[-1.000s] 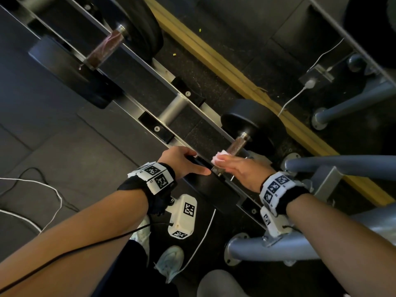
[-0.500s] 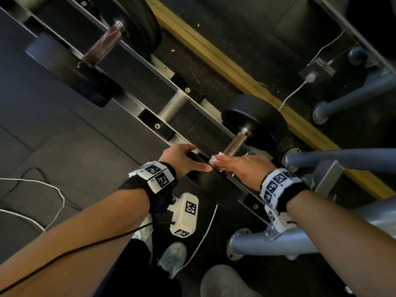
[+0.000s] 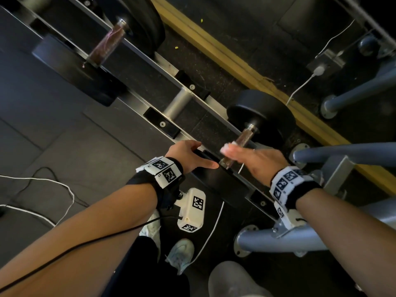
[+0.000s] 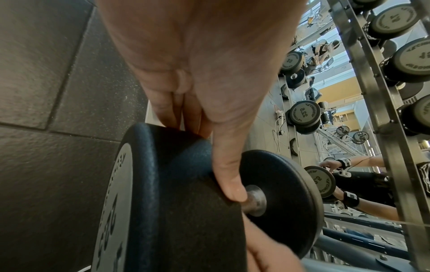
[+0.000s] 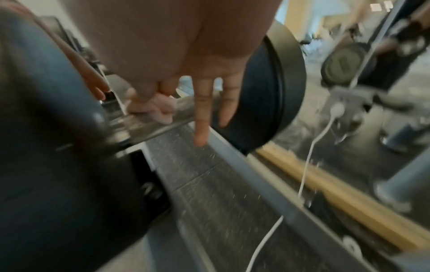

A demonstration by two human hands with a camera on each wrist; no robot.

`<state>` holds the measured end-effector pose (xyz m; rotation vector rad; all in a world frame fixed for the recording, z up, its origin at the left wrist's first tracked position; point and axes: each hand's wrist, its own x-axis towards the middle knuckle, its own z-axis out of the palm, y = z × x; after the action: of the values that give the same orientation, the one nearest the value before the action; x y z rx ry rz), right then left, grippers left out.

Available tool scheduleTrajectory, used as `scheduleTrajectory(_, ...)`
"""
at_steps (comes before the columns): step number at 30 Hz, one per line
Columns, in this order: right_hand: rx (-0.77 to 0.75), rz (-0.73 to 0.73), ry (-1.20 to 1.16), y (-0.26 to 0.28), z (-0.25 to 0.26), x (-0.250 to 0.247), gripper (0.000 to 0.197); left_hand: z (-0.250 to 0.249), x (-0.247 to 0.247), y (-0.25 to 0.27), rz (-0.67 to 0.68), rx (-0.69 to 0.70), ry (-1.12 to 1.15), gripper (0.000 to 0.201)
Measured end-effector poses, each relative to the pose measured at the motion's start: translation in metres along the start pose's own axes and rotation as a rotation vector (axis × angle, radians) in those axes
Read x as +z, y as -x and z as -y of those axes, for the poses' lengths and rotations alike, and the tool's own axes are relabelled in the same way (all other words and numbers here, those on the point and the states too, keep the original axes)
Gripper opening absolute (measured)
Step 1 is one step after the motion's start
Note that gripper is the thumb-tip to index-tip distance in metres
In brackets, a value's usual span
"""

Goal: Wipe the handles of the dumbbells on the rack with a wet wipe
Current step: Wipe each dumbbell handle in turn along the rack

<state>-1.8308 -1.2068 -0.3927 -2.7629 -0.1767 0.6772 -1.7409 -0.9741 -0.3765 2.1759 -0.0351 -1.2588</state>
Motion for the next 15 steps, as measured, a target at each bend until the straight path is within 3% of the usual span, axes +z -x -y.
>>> scheduleTrajectory(3,0.23,-0.139,0.029,-0.014,-0.006,-0.009,0.07,0.001,0.0,0.0,0.003,0.002,-0.002,0.093)
scheduleTrajectory(5,0.253,-0.098,0.046,-0.011,-0.003,-0.003,0.063,0.002,0.0,0.0,0.003,0.001,0.001,0.093)
scheduleTrajectory(8,0.162,0.062,0.071,0.01,0.01,0.012,0.04,0.002,0.001,-0.001,-0.002,0.004,-0.005,0.092)
scheduleTrajectory(10,-0.096,0.067,0.041,0.02,0.015,0.017,0.055,0.001,0.001,-0.001,-0.005,0.007,-0.005,0.092)
scheduleTrajectory(11,-0.145,0.076,0.042,0.02,0.013,0.013,0.064,0.001,0.001,-0.001,-0.006,0.008,-0.001,0.091)
scheduleTrajectory(13,-0.097,0.067,0.013,0.012,0.004,0.002,0.053,0.001,0.001,-0.001,-0.003,0.008,0.002,0.091)
scheduleTrajectory(15,0.098,0.021,-0.06,0.0,-0.003,-0.002,0.045,0.001,0.001,-0.001,0.007,0.011,-0.008,0.091)
